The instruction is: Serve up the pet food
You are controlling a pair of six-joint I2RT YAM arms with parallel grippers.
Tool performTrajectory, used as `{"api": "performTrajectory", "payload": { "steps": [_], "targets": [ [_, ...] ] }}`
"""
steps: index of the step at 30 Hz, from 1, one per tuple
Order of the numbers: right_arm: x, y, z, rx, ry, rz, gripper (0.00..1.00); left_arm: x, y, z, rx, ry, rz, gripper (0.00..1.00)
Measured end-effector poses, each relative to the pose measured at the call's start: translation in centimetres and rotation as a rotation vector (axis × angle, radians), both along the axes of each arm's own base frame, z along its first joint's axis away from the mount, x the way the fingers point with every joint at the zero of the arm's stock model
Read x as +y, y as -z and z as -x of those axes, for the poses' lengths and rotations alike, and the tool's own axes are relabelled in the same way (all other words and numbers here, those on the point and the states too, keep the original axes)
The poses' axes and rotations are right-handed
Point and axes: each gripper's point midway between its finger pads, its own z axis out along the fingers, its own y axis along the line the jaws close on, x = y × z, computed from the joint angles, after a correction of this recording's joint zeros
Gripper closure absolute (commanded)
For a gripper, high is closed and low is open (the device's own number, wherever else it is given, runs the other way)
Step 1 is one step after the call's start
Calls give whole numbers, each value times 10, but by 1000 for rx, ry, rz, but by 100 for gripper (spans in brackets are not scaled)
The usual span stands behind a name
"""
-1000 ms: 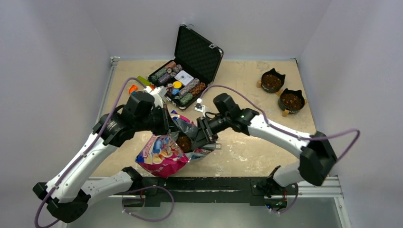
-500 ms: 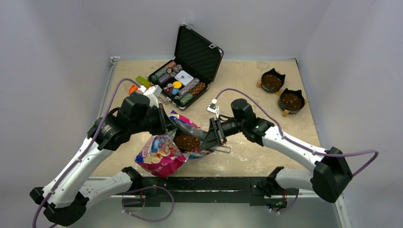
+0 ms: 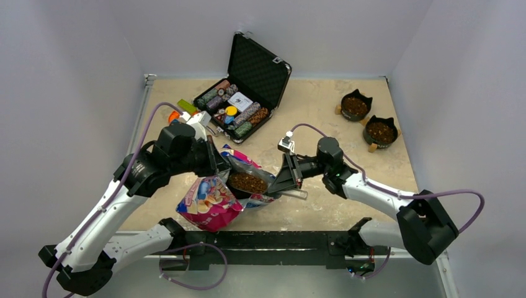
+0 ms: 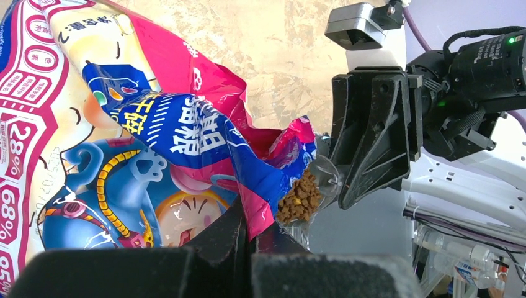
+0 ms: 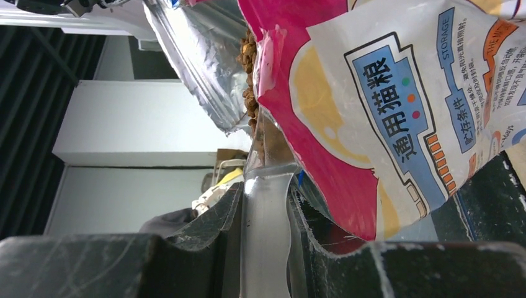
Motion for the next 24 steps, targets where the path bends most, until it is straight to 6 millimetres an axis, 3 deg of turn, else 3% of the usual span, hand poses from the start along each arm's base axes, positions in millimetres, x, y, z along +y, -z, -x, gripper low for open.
{"api": "performTrajectory", "payload": {
  "steps": [7,12,16,24],
  "targets": [
    [7,-5,-4,50,-47,-39,100,2,-1,-2,-9,-11,-5,100],
    [0,-2,2,58,-40,-20,100,2,0,-1,-13,-6,-9,100],
    [11,-12,-6,39,-62,-16,100,3,-2,-3,-23,-14,-13,100],
    [15,-8,-6,70,-85,1,100,5,-2,-4,-27,-19,-19,100]
  ]
}}
